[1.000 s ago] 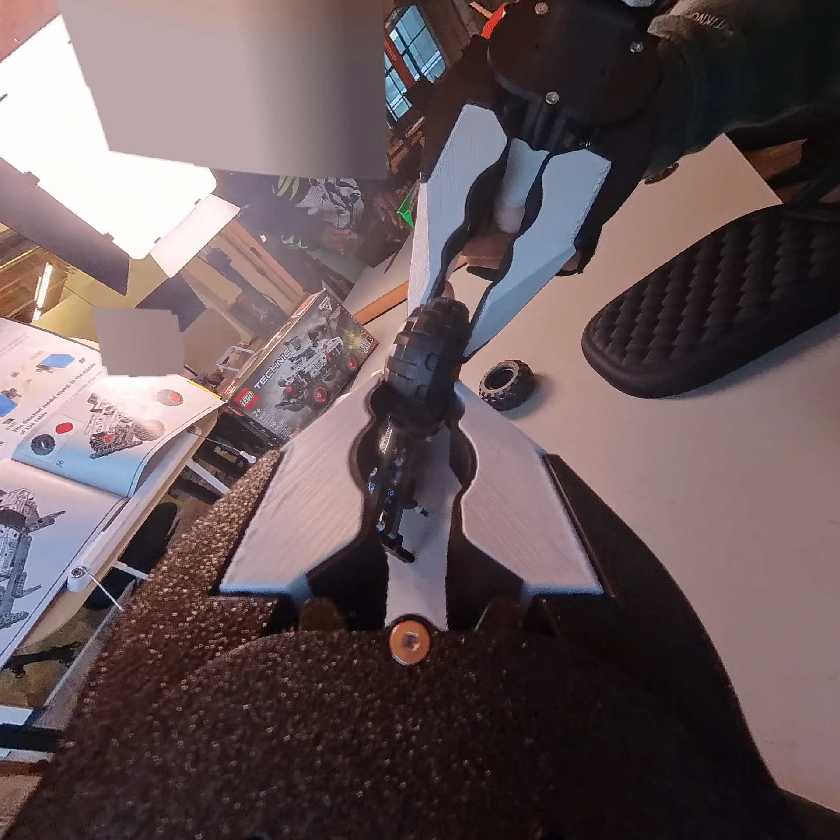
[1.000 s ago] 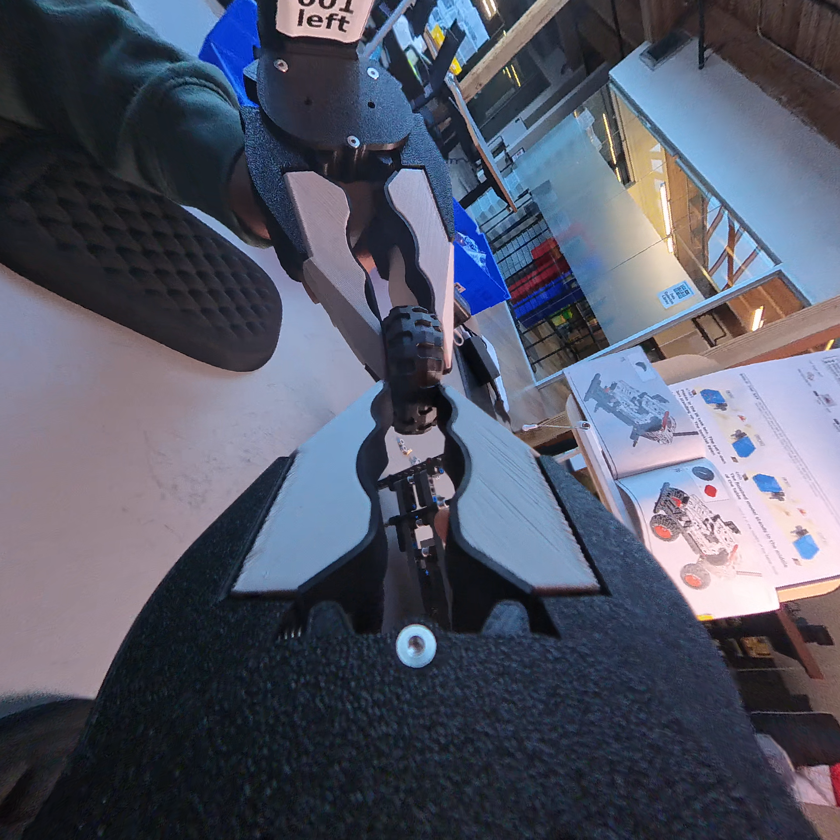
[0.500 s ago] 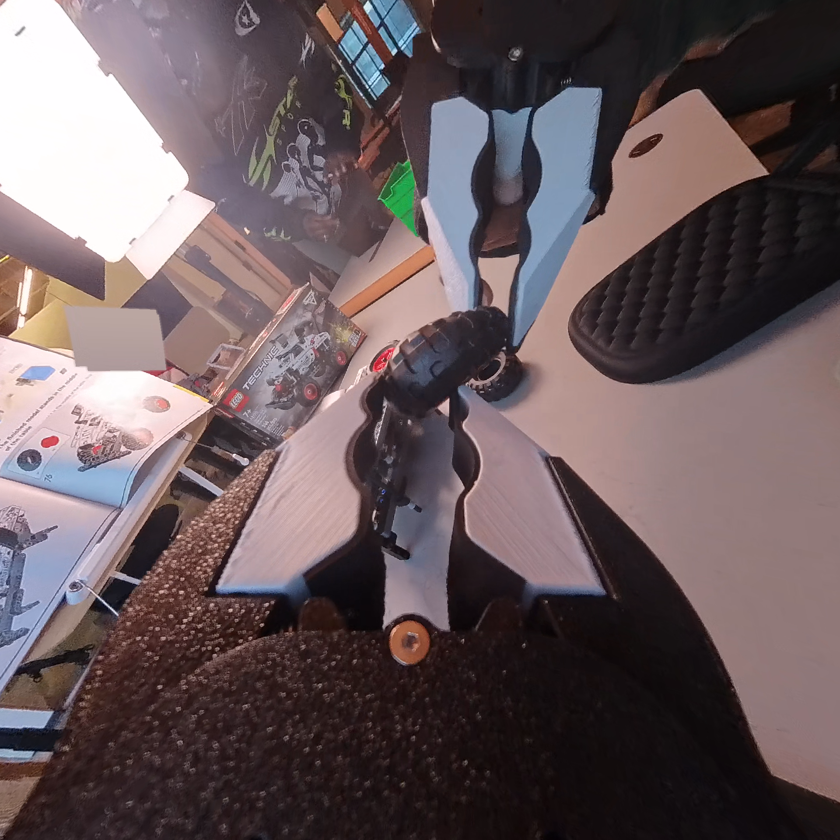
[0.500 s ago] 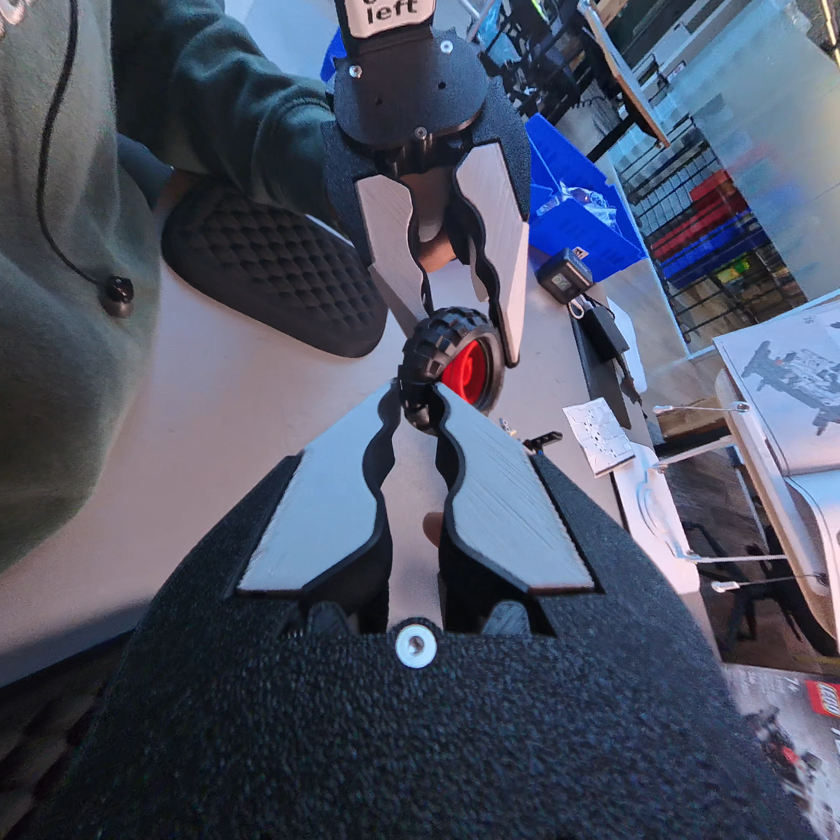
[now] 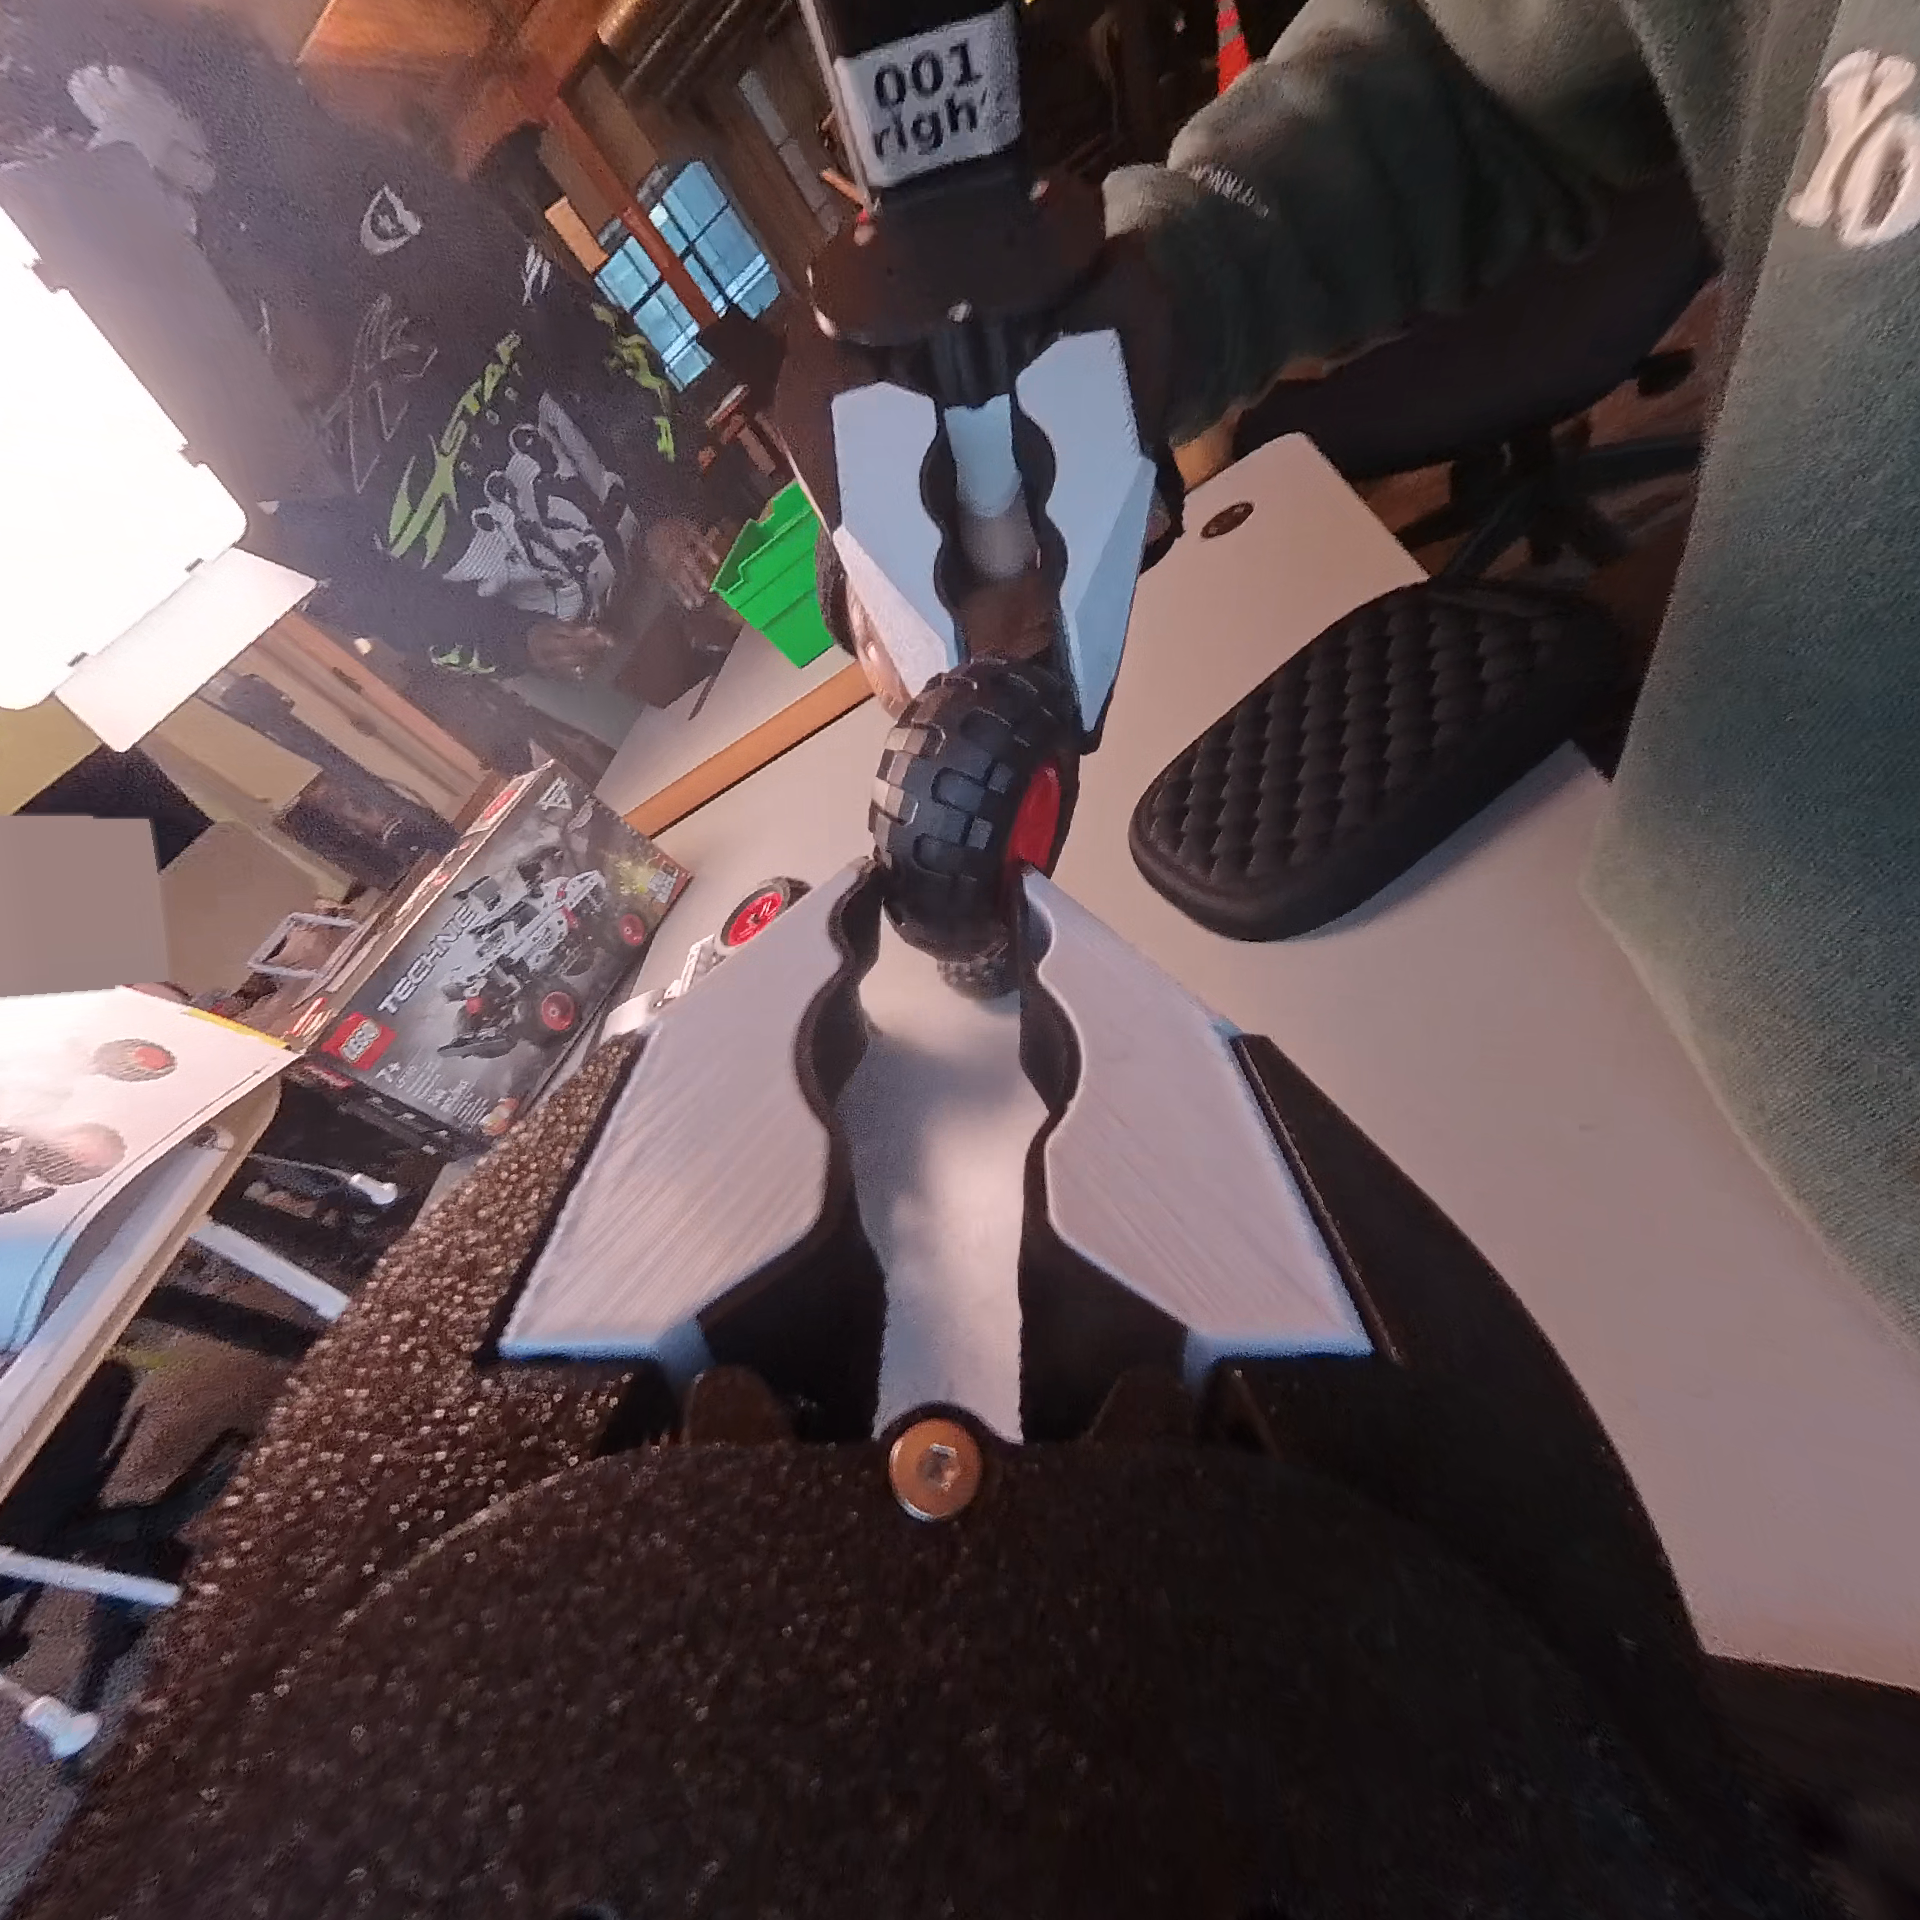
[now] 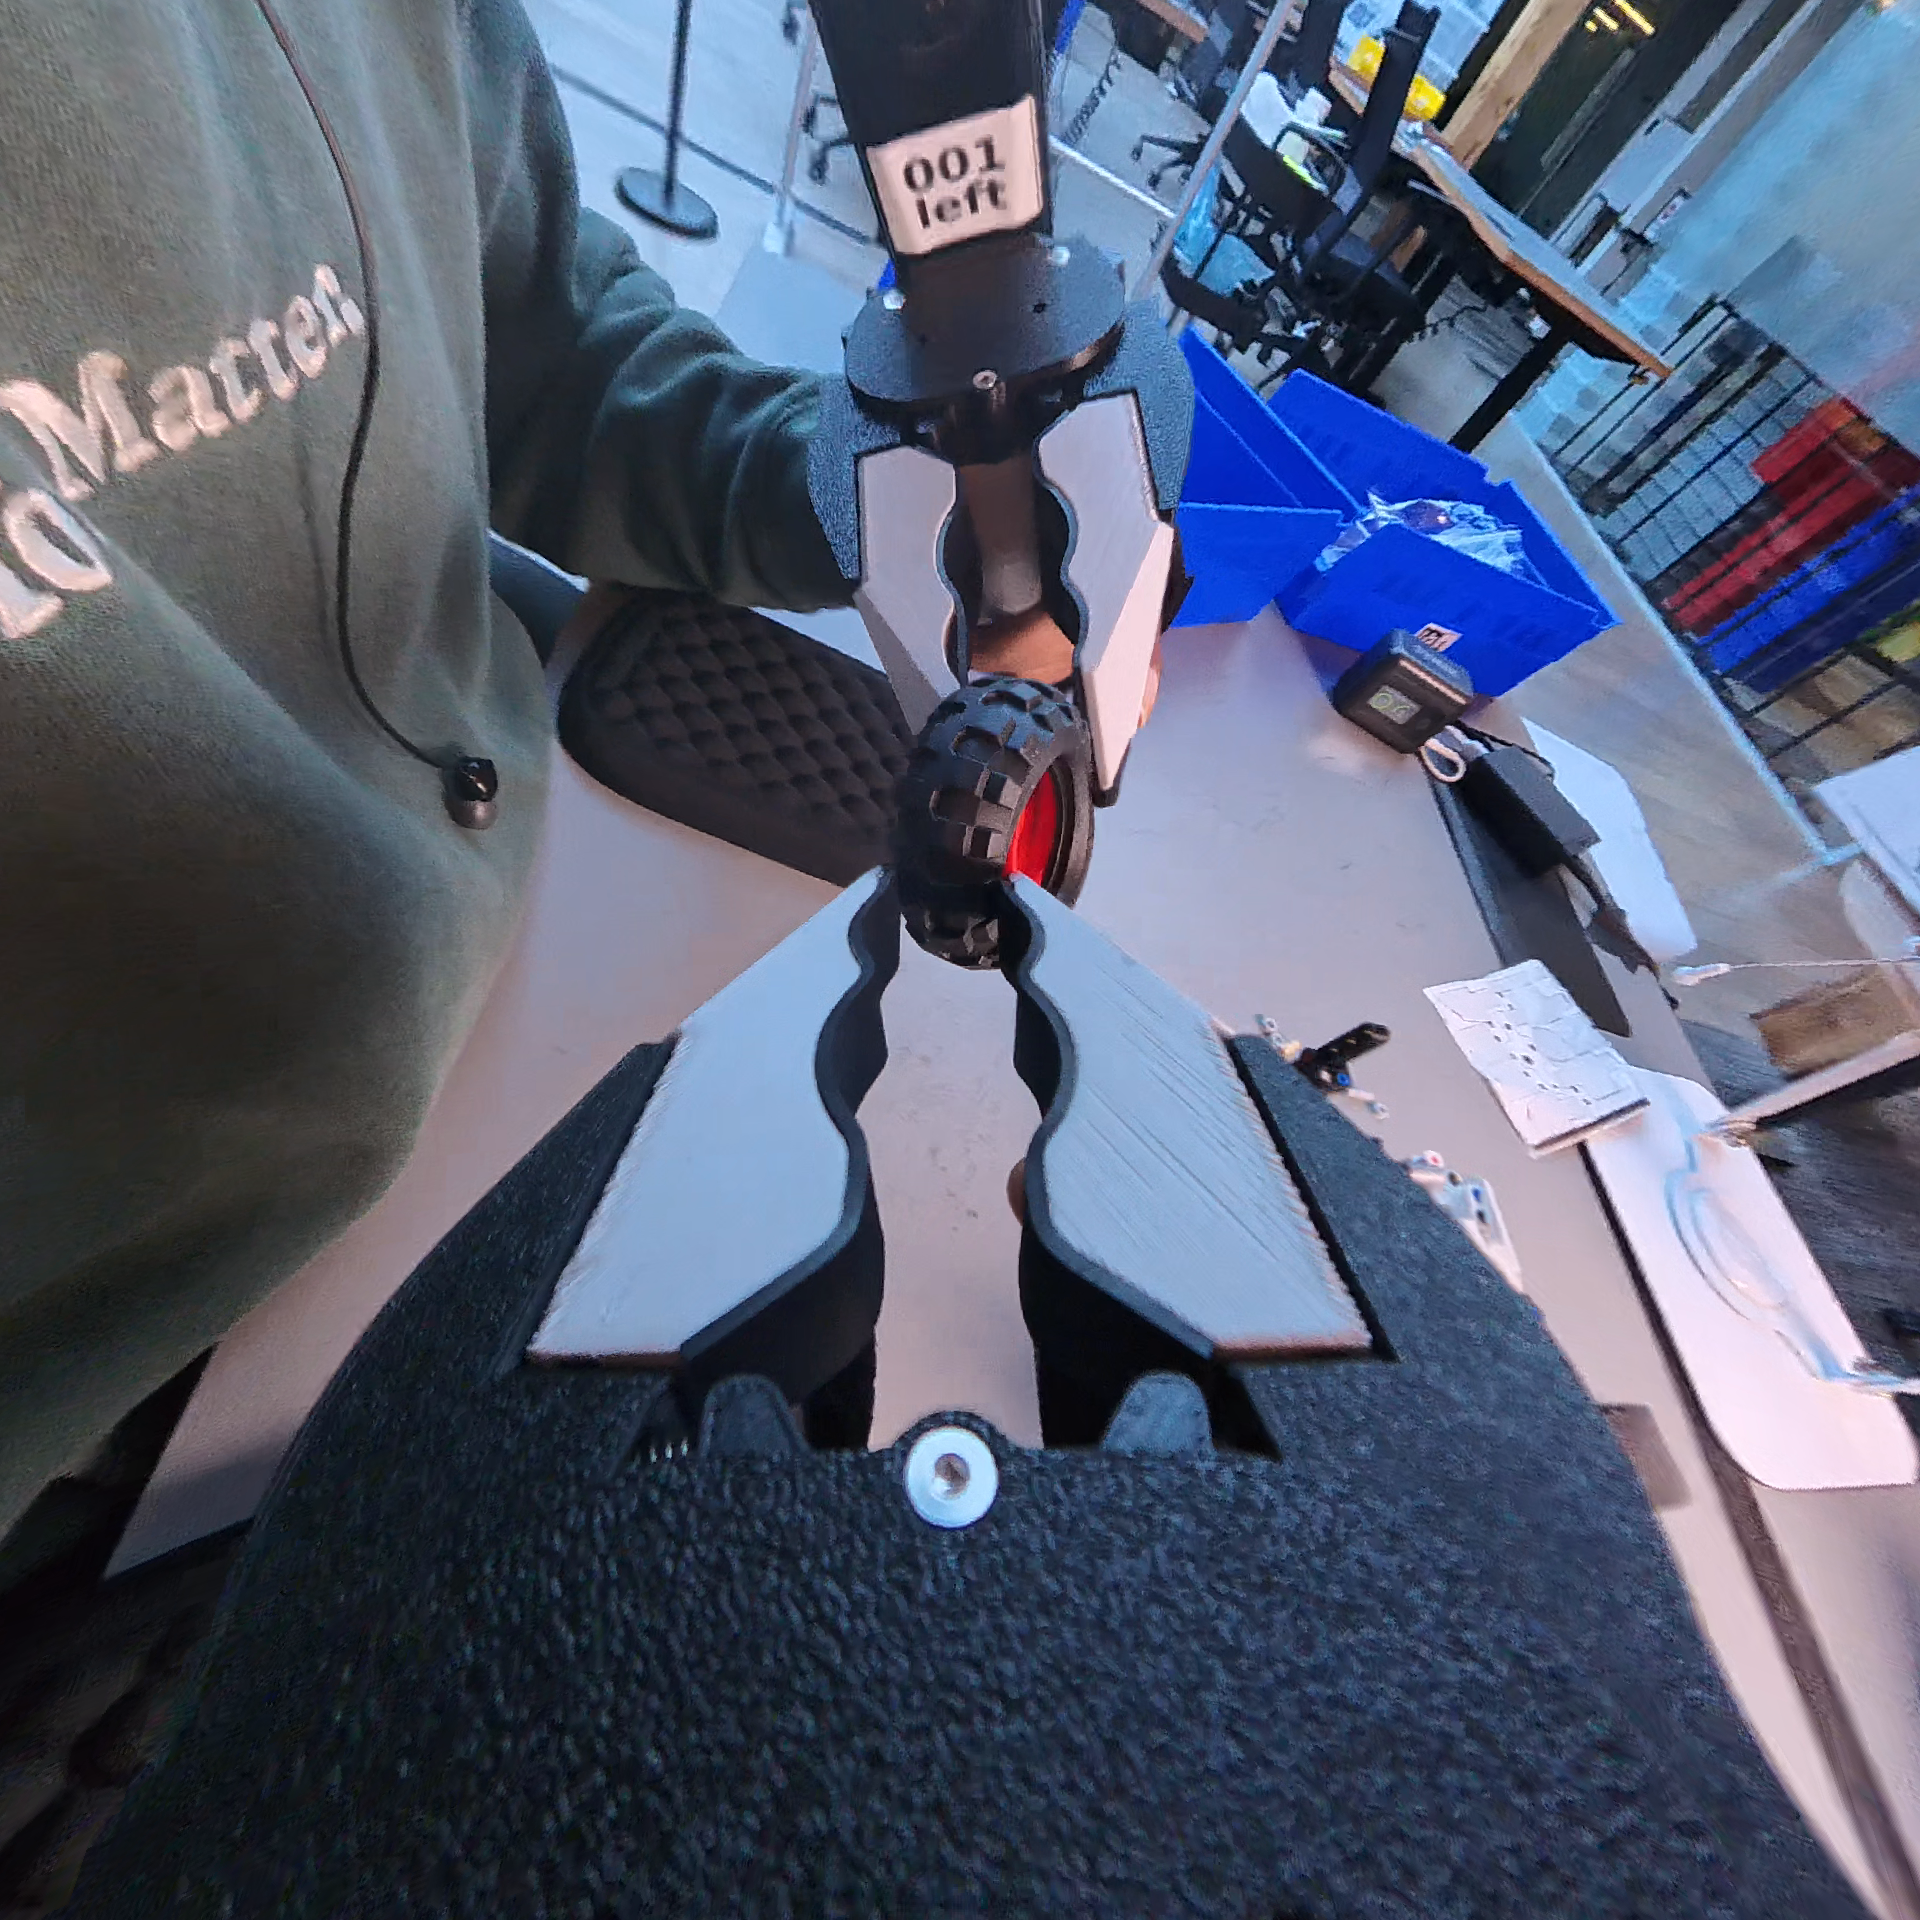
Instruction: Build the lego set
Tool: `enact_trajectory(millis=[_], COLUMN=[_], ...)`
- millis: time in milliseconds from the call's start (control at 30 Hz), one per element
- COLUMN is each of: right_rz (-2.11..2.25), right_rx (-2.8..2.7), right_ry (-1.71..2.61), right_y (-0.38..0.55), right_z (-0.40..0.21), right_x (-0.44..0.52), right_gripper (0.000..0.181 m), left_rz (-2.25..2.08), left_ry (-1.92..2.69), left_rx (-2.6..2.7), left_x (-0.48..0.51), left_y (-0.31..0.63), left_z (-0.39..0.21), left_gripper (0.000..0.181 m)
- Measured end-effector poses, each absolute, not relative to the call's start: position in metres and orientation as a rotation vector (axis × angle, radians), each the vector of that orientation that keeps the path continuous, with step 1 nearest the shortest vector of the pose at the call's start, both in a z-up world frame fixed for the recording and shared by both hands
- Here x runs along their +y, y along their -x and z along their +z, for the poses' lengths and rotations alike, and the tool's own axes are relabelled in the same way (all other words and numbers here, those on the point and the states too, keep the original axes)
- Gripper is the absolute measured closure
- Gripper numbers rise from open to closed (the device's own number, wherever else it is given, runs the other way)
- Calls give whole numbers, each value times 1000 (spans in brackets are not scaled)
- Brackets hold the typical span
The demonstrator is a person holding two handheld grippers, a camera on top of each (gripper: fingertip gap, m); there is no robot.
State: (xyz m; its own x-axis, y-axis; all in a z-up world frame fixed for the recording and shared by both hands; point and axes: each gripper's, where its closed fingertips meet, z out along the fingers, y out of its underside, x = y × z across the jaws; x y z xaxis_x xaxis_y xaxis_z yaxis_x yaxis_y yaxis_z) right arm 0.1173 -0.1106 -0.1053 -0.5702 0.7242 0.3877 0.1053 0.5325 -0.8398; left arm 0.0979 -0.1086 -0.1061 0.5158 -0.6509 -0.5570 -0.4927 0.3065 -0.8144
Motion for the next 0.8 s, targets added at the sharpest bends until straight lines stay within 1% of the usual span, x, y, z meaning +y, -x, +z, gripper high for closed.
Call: enact_trajectory(millis=[100, 400, 433, 467, 500, 533, 633, 733, 767, 800], right_rz=[1117, 956, 953, 945, 916, 887, 809, 671, 598, 523], right_rx=[-2005, -1825, -1801, -1779, -1758, -1739, -1676, -1651, -1640, -1638], right_ry=[690, 615, 614, 614, 605, 584, 503, 443, 415, 390], right_y=[-118, -102, -100, -99, -97, -96, -97, -97, -96, -96], right_z=[-100, -100, -99, -98, -98, -97, -93, -94, -96, -99], right_x=[-111, -110, -110, -111, -110, -111, -115, -110, -104, -98], right_gripper=[162, 156, 155, 154, 153, 153, 157, 158, 158, 158], left_rz=[-188, -96, -98, -95, -82, -66, -42, -184, -296, -434], left_ry=[1301, 1244, 1235, 1225, 1213, 1196, 1173, 1258, 1314, 1370], left_rx=[1119, 1041, 1031, 1027, 1026, 1028, 1026, 967, 917, 854], left_x=[-114, -115, -115, -116, -116, -117, -117, -108, -104, -101], left_y=[-100, -83, -82, -83, -84, -85, -85, -80, -76, -72], left_z=[-97, -96, -94, -93, -91, -90, -88, -97, -100, -103], left_gripper=[161, 160, 160, 154, 156, 159, 158, 157, 150, 137])
